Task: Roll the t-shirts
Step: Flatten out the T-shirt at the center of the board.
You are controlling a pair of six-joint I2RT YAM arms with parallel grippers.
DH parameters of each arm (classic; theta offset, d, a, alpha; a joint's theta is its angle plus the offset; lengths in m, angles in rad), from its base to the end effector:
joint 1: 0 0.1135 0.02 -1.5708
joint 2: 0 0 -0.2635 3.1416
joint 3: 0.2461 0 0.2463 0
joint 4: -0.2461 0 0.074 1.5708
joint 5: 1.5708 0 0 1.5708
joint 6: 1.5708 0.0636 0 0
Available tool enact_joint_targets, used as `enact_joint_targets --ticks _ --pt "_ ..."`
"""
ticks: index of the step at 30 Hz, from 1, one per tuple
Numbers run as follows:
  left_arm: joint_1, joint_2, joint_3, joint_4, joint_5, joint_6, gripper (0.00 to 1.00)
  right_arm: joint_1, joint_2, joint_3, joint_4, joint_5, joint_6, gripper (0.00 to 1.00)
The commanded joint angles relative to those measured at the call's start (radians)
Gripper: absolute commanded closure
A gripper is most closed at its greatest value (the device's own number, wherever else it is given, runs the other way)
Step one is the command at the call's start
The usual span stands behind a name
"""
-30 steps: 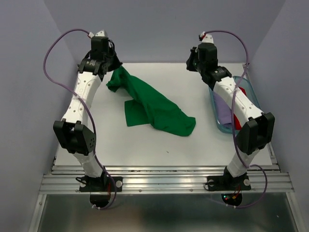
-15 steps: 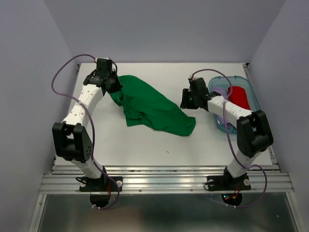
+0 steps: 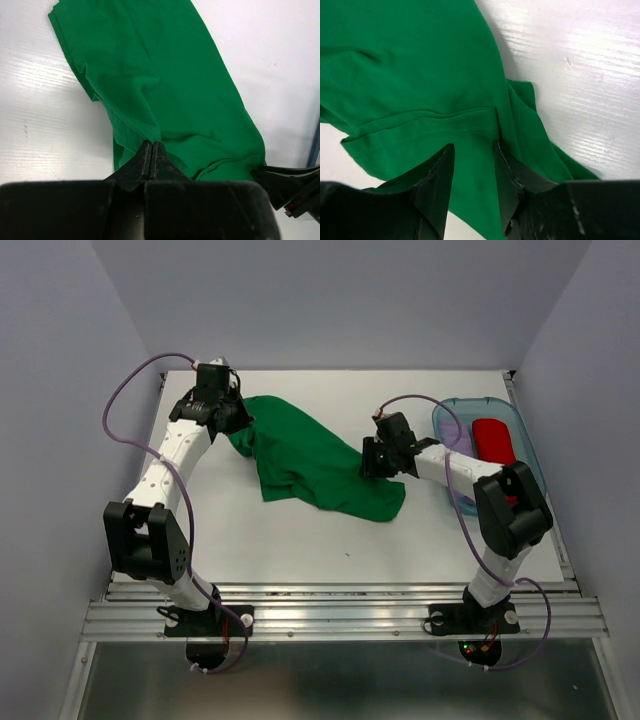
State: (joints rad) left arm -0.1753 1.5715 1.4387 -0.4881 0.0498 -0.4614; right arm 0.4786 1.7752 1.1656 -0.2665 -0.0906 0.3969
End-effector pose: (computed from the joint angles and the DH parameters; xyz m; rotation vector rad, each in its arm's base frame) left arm 0.3704 -0.0688 0.3248 -0.2885 2.2024 -0.4100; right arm 0.3450 0.1855 0.1784 -0.1434 2.5022 0.4875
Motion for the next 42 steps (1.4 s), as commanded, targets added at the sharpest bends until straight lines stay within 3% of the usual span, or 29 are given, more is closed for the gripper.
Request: enact_joint_targets --ticks 1,8,13,19,22,23,24,25,36,42 --pt "0.002 -0.039 -0.003 0.025 0.005 0.003 1.00 0.005 0.026 0.011 0.049 0.025 0.002 0.57" --pt "0.002 -0.044 -0.015 0.031 0.008 0.006 1.00 0.014 0.032 -0.001 0.046 0.051 0.002 0.49" --pt "0.002 -0.044 -0.024 0.040 0.018 0.004 1.00 0.023 0.033 -0.004 0.044 0.065 0.003 0.49" --pt "0.002 -0.045 -0.024 0.042 0.021 0.004 1.00 0.034 0.050 -0.001 0.033 0.060 -0.009 0.61" --pt "0.002 -0.045 -0.024 0.042 0.021 0.006 1.00 0.043 0.049 0.000 0.033 0.058 -0.010 0.78" --pt "0.002 -0.047 -0.024 0.042 0.021 0.007 1.00 0.043 0.040 0.005 0.030 0.061 -0.010 0.91" --pt "0.002 -0.048 -0.026 0.042 0.019 0.007 1.00 0.043 0.036 0.009 0.024 0.064 -0.010 0.97" --pt "0.002 -0.050 -0.027 0.043 0.016 0.007 1.00 0.043 0.029 0.016 0.016 0.069 -0.009 0.99" --pt "0.023 -0.073 0.066 0.002 0.012 0.027 1.00 0.043 -0.285 0.253 -0.040 0.179 -0.029 0.99" --pt "0.036 -0.064 0.155 -0.021 0.022 0.035 1.00 0.043 -0.319 0.397 -0.068 0.224 -0.055 0.99"
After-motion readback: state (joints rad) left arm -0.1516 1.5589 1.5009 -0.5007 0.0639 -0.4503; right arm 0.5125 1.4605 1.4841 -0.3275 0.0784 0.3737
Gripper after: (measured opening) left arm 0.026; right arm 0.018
